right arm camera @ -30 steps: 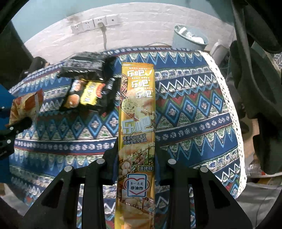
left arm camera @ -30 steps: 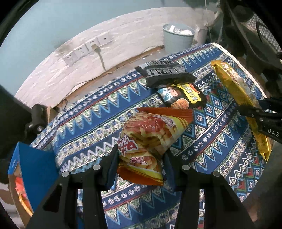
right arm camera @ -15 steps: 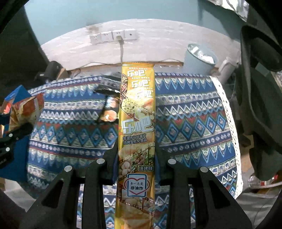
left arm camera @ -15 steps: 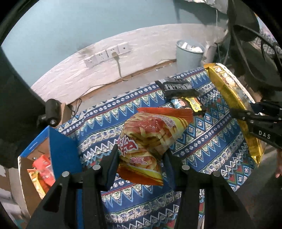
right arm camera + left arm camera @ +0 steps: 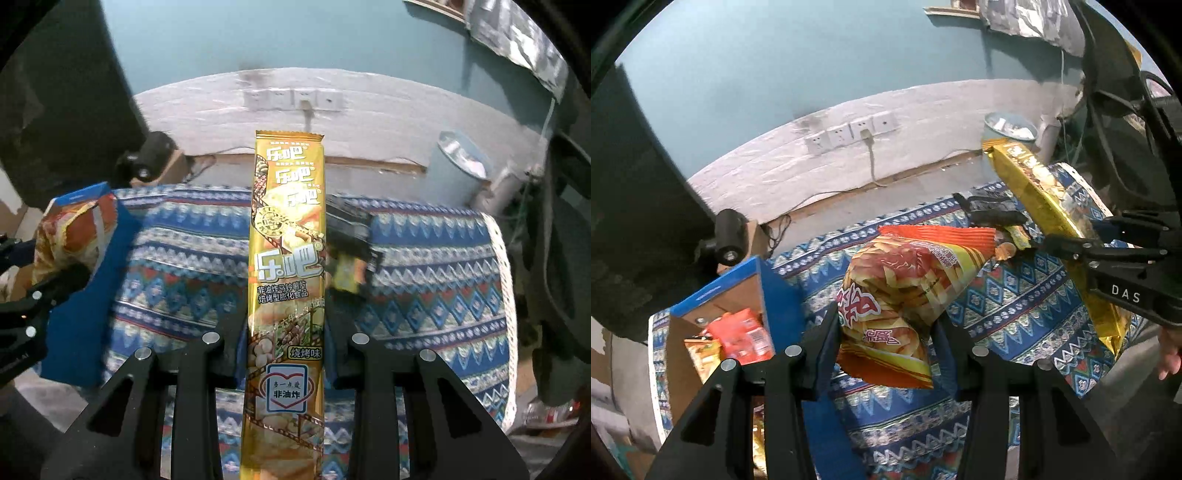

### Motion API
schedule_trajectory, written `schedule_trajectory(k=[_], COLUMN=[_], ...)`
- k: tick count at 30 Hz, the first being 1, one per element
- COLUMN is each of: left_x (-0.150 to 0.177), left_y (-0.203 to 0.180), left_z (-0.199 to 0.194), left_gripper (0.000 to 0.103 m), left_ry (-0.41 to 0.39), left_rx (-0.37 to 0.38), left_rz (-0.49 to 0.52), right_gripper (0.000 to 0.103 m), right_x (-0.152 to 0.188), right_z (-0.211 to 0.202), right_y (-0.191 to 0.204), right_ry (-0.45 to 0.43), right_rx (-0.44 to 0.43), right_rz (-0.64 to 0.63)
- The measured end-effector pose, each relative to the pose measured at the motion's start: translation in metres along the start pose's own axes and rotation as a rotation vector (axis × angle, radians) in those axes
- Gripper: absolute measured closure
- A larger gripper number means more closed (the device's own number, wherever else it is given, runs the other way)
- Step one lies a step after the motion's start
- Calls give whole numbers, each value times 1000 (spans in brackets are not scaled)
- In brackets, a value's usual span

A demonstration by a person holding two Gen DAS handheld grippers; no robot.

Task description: Organize snacks

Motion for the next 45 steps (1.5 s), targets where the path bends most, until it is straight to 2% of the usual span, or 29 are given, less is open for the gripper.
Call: schedule_trajectory(k=[10, 20, 28, 35, 45], left_x=[16, 47, 72, 111, 136], left_y=[64, 129, 176, 215, 244], left_z=[5, 15, 19, 35, 40], left_gripper=[55, 55, 55, 55, 54], left_ry=[21, 64, 76, 136, 171], left_rx=[-58, -93, -142, -193, -220], left_rz=[-96, -211, -286, -351, -416], right_gripper=[73, 73, 73, 73, 73], right_x=[-22, -42, -49, -48, -39], right_z=[14, 45, 67, 90, 117], right_y=[75, 163, 221, 268, 311], right_ry=[9, 46, 81, 117, 165], right_rx=[-86, -177, -243, -295, -321], right_rz=[-86, -186, -225, -256, -296])
Point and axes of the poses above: each gripper's, at about its wrist camera, not at the fingertips, and z roughly the way its jaws point, y to its left, x to its underside, the point moved 8 cm from there along z, roughly the way its jaws point, and after that the axes turned 11 degrees about -x, right-handed, at the moved point
